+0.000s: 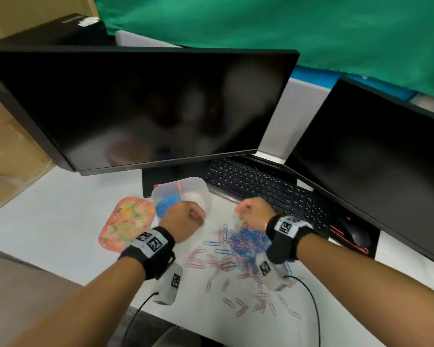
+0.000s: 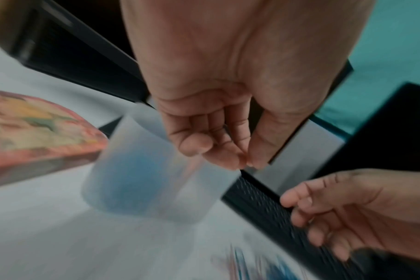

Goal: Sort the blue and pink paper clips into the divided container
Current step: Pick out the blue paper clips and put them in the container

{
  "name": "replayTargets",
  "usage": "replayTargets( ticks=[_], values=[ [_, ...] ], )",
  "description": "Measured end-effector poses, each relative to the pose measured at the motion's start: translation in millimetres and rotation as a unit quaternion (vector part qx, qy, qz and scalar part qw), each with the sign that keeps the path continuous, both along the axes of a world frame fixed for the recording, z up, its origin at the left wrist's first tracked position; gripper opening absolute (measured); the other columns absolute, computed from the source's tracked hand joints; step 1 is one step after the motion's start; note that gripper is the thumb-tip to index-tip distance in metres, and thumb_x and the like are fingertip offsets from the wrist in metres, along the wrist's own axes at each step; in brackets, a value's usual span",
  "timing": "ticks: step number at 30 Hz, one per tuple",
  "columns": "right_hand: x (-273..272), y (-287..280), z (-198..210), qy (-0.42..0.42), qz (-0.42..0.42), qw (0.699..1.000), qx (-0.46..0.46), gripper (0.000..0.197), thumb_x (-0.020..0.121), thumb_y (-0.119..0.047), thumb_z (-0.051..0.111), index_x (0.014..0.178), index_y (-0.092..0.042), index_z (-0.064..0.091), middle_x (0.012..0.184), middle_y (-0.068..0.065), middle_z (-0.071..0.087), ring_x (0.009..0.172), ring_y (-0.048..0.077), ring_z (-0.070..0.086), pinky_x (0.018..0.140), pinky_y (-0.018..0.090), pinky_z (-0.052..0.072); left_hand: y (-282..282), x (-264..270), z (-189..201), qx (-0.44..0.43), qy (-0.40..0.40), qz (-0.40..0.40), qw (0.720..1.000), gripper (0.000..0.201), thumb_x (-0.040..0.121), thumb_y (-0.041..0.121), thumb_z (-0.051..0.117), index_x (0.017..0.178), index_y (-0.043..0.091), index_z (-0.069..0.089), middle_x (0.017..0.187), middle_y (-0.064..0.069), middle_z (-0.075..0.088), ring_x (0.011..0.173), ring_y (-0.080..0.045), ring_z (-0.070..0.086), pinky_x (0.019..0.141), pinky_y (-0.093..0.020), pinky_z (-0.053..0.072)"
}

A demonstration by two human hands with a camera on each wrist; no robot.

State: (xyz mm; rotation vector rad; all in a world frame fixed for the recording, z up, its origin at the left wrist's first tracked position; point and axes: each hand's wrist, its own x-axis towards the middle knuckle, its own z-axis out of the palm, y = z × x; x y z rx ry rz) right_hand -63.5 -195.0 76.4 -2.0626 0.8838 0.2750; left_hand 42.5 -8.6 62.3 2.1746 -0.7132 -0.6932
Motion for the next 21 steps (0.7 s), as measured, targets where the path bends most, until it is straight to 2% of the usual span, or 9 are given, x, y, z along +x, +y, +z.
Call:
replayTargets(
  ticks=[2,3,5,7,10,12,15,19,21],
  values=[
    [-32,-9,-12,0.008,0.013,0.998,-0.057,0.021,0.089,-0.009,0.048,0.085,-0.005,0.069,0.081,0.009,0.067,0.074,0.019,0.06,0.062,0.028,0.052,-12,-21,-9,0.039,-0.01,-0.067,0.997,0.025,0.079,0.006,0.055,0.067,0.027,0.063,0.075,0.01,0.066,0.072,-0.009,0.06,0.065,-0.007,0.041],
    [-46,-11,-19,0.013,0.009,0.998,-0.067,0.021,0.087,-0.01,0.049,0.082,-0.003,0.068,0.079,0.008,0.066,0.075,0.02,0.06,0.066,0.031,0.053,-16,-33,-14,0.059,-0.018,-0.106,0.992,0.023,0.079,0.008,0.054,0.069,0.027,0.063,0.075,0.011,0.065,0.072,-0.009,0.061,0.065,-0.008,0.043],
    [-71,-11,-30,0.024,-0.004,0.997,-0.066,0.021,0.085,-0.01,0.049,0.078,-0.009,0.069,0.083,0.004,0.069,0.079,0.02,0.063,0.074,0.028,0.053,-26,-55,-26,0.095,-0.028,-0.175,0.98,0.02,0.078,0.013,0.052,0.072,0.028,0.063,0.079,0.011,0.065,0.078,-0.012,0.062,0.074,-0.02,0.05],
    [-94,-8,-39,0.031,-0.01,0.998,-0.062,0.022,0.085,-0.009,0.049,0.077,-0.016,0.068,0.081,0.001,0.067,0.075,0.017,0.061,0.068,0.022,0.048,-33,-73,-36,0.14,-0.042,-0.217,0.965,0.016,0.08,0.017,0.052,0.082,0.028,0.065,0.092,0.007,0.067,0.088,-0.016,0.063,0.08,-0.026,0.05],
    [-122,-7,-51,0.02,-0.034,0.996,-0.074,0.027,0.083,-0.008,0.052,0.066,-0.027,0.06,0.072,-0.005,0.064,0.07,0.015,0.061,0.059,0.015,0.044,-40,-94,-45,0.184,-0.121,-0.26,0.94,0.021,0.086,0.022,0.049,0.102,0.023,0.064,0.112,0.002,0.062,0.101,-0.022,0.061,0.085,-0.031,0.049],
    [-138,-9,-55,0.009,-0.062,0.995,-0.081,0.026,0.079,-0.006,0.053,0.067,-0.028,0.061,0.069,-0.006,0.066,0.07,0.017,0.063,0.062,0.02,0.05,-42,-100,-48,0.213,-0.175,-0.273,0.922,0.025,0.091,0.021,0.045,0.11,0.018,0.061,0.115,0.0,0.057,0.104,-0.026,0.06,0.084,-0.033,0.049],
    [-153,-8,-56,0.0,-0.068,0.994,-0.084,0.021,0.08,-0.007,0.051,0.076,-0.022,0.066,0.07,-0.006,0.067,0.07,0.015,0.064,0.069,0.029,0.054,-43,-101,-51,0.234,-0.204,-0.271,0.911,0.023,0.092,0.016,0.044,0.106,0.014,0.061,0.111,-0.004,0.058,0.098,-0.029,0.062,0.08,-0.036,0.052],
    [-154,-6,-59,-0.005,-0.049,0.994,-0.093,0.018,0.083,-0.011,0.053,0.083,-0.022,0.067,0.076,-0.007,0.066,0.071,0.013,0.061,0.066,0.025,0.05,-44,-100,-53,0.229,-0.185,-0.263,0.919,0.017,0.087,0.014,0.046,0.096,0.016,0.06,0.103,-0.004,0.06,0.089,-0.027,0.062,0.078,-0.038,0.054],
    [-153,-6,-60,-0.012,-0.054,0.995,-0.088,0.016,0.084,-0.011,0.054,0.083,-0.022,0.065,0.076,-0.006,0.066,0.072,0.014,0.062,0.067,0.026,0.052,-44,-100,-54,0.22,-0.178,-0.254,0.925,0.016,0.086,0.014,0.047,0.093,0.018,0.06,0.101,-0.002,0.061,0.089,-0.025,0.061,0.079,-0.037,0.053]
  ],
)
